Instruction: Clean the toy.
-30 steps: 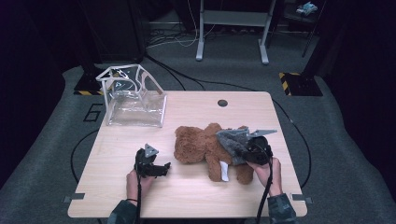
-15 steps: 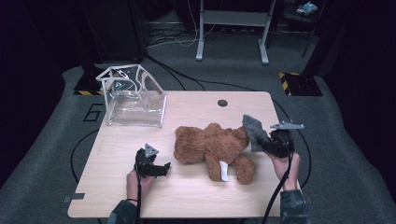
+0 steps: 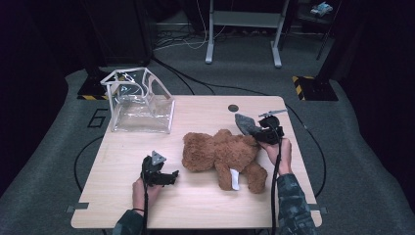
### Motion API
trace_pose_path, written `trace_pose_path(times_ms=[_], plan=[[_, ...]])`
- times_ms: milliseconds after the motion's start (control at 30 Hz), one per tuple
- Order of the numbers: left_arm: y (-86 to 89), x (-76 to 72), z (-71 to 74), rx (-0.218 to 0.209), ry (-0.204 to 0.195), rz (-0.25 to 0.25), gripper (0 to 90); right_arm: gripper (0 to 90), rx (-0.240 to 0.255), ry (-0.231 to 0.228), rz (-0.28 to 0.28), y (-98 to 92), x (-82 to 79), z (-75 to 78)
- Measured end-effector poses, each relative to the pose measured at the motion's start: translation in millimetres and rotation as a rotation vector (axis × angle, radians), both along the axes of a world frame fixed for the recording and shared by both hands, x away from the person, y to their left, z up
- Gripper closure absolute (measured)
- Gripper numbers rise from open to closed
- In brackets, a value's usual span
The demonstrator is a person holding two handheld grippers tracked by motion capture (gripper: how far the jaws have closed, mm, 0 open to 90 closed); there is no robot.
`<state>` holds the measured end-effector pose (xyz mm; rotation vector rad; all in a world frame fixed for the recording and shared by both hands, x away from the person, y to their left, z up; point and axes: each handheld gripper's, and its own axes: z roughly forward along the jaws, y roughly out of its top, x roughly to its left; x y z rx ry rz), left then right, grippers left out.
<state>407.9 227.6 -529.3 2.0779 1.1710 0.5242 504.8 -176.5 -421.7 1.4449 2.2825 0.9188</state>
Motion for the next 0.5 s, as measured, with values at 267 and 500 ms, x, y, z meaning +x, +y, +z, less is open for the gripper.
trace_pose_path(times_ms=[267, 500], plan=[[0.0, 0.0, 0.0, 0.0, 0.0, 0.0, 9.7, 77.2, -0.051, 0.048, -0.03, -2.5, 7.1, -21.2], [-0.1, 0.0, -0.1, -0.003, 0.002, 0.001, 9.7, 77.4, -0.037, 0.062, -0.068, -17.6, 9.1, -31.7]])
